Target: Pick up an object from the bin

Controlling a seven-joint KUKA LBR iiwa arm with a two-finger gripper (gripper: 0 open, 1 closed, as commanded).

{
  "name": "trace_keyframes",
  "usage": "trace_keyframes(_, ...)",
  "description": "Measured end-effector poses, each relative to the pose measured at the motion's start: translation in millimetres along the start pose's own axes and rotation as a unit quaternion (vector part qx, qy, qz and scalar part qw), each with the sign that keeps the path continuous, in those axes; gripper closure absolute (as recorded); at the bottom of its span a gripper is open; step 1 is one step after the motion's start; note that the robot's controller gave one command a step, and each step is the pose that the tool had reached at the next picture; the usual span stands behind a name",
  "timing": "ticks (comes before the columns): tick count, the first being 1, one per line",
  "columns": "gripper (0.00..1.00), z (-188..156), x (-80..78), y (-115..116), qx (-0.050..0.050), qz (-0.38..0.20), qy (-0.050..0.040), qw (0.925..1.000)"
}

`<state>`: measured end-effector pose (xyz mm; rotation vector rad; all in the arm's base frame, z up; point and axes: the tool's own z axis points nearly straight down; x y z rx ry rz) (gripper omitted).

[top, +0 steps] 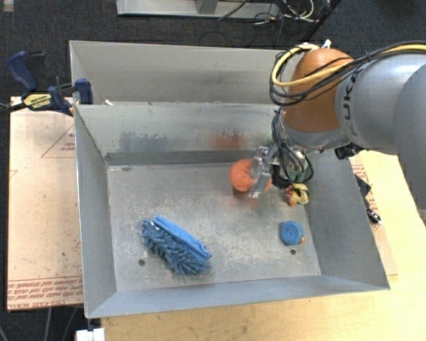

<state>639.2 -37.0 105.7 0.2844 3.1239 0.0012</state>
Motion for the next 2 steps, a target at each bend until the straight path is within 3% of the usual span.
trace_keyframes(1,1.0,-60.0,-15.1,-26.6,-0.001,-0.014,-0.0069,0.9999)
trace_keyframes(2,1.0,-117.7,12.3,-15.5,0.001,0.01,-0.0004,0.9999)
